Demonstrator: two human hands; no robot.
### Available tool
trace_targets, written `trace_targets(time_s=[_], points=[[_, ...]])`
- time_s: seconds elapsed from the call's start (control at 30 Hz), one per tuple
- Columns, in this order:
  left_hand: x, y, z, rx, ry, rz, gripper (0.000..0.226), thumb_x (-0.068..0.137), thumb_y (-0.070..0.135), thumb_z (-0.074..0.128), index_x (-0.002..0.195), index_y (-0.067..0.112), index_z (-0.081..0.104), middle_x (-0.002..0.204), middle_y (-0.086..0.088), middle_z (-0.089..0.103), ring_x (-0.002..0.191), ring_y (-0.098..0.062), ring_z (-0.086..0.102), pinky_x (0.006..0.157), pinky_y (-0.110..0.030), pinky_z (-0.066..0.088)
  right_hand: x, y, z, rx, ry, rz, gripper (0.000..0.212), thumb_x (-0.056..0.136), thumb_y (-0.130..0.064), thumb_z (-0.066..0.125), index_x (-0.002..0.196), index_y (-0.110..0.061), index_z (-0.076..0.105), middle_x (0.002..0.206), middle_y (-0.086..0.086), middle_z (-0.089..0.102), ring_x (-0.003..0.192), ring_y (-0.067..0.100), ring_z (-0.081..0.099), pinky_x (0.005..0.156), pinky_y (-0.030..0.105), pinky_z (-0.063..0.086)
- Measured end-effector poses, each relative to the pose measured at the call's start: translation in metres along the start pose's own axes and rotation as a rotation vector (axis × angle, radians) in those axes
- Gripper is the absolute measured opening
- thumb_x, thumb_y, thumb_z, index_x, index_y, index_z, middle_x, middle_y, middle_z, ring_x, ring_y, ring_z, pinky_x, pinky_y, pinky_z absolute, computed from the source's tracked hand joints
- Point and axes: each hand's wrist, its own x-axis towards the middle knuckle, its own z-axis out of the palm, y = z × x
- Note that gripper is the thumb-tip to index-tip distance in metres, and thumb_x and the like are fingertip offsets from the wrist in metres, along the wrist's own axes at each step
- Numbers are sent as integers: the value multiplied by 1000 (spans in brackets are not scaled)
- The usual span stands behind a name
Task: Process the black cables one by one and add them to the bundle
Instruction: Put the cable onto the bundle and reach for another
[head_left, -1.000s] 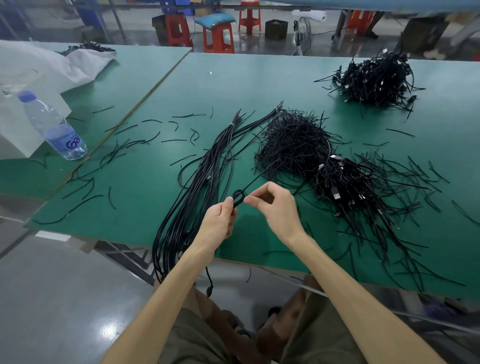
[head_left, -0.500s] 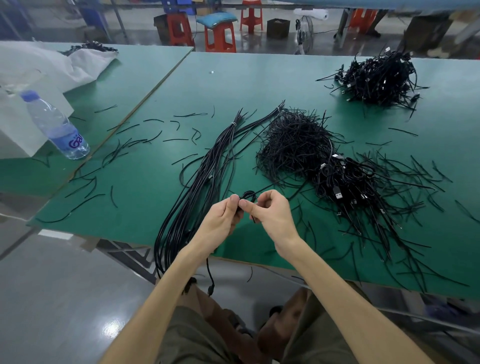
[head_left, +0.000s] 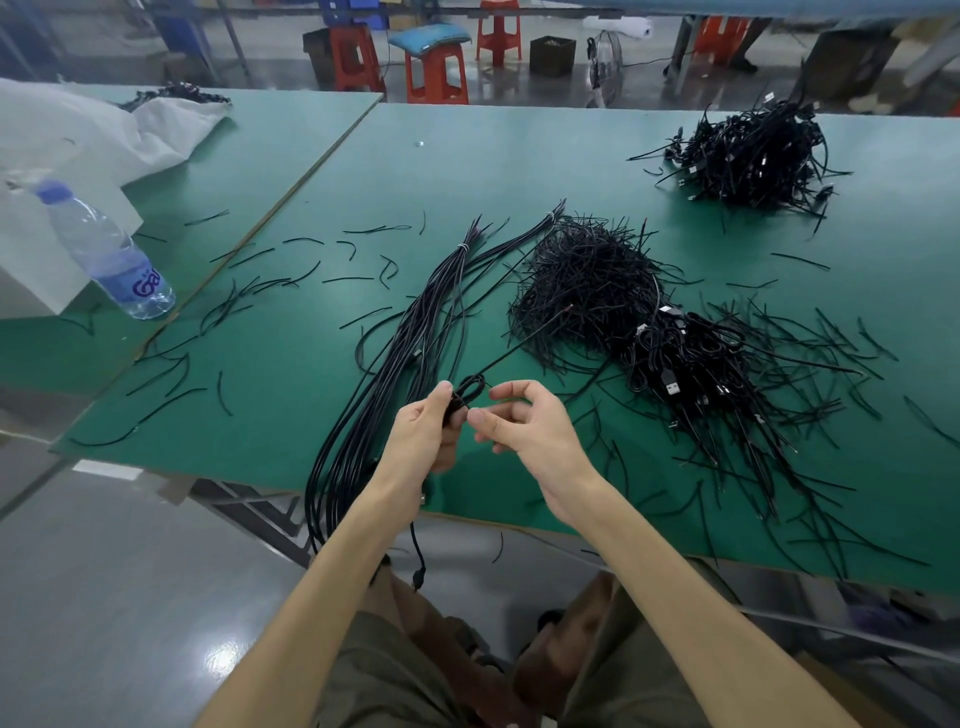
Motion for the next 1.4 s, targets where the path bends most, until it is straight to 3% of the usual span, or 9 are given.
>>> trace_targets(time_s=[0.2, 0.37, 0.57, 0.67, 0.83, 0.97, 1.2, 1.3, 1.4], points=[[-2, 0, 0, 151, -79, 126, 61, 106, 54, 34, 71, 12, 60, 51, 11, 47, 44, -4, 31, 42, -16, 28, -4, -2, 4, -4, 9, 51, 34, 87, -13, 80, 114, -12, 59, 82, 4, 72, 74, 10, 68, 73, 28, 53], [-2, 0, 0, 200, -56, 184, 58, 109, 45, 35, 64, 24, 65, 49, 11, 48, 45, -5, 33, 43, -18, 27, -7, -3, 1, 5, -34, 47, 39, 86, -11, 79, 120, -18, 60, 81, 2, 70, 76, 12, 67, 77, 32, 52], [-4, 13, -15, 177, -313, -5, 52, 106, 52, 39, 67, 19, 44, 54, 7, 30, 47, -10, 21, 43, -20, 22, -6, -10, -16, 52, -371, 48, 54, 85, -12, 81, 132, -33, 64, 82, 2, 65, 79, 18, 62, 80, 30, 52], [-4, 14, -20, 254, -408, -26, 54, 106, 53, 37, 66, 17, 46, 54, 7, 29, 45, -10, 20, 43, -20, 22, -7, -14, -20, -6, -457, 74, 47, 86, -10, 81, 130, -22, 67, 98, 9, 73, 82, 20, 62, 78, 29, 53], [0, 7, -14, 359, -340, -7, 75, 103, 57, 33, 101, -9, 67, 50, 11, 33, 44, -7, 23, 39, -19, 21, -8, -11, -14, -233, -271, -54, 31, 85, -9, 81, 114, -12, 71, 91, 14, 76, 72, 16, 67, 68, 30, 52], [0, 5, -10, 310, -215, 56, 62, 98, 64, 34, 59, 18, 47, 48, 9, 33, 42, -8, 23, 40, -21, 20, -10, -4, -8, -314, -130, -98, 14, 85, -24, 82, 91, -22, 70, 72, -7, 71, 65, 14, 69, 63, 25, 51], [0, 8, -6, 196, -153, 60, 59, 106, 55, 39, 54, 25, 40, 53, 7, 29, 45, -11, 21, 43, -23, 20, -14, -7, 2, -389, 14, -269, 12, 88, -13, 77, 84, -17, 66, 80, -8, 73, 65, 6, 65, 63, 13, 47], [-3, 4, -1, 84, -137, -16, 53, 107, 47, 41, 57, 27, 40, 53, 8, 26, 45, -12, 19, 41, -22, 21, -17, -7, 6, -506, 85, -384, 16, 92, -4, 69, 81, -9, 58, 80, -3, 63, 68, 15, 59, 67, 27, 49], [-6, 0, 1, 11, -95, -48, 54, 107, 42, 42, 55, 30, 40, 54, 7, 24, 45, -12, 17, 40, -22, 20, -20, -5, 8, -810, 121, -572, 16, 99, -15, 63, 86, -8, 57, 83, -2, 53, 68, 19, 52, 65, 37, 49]])
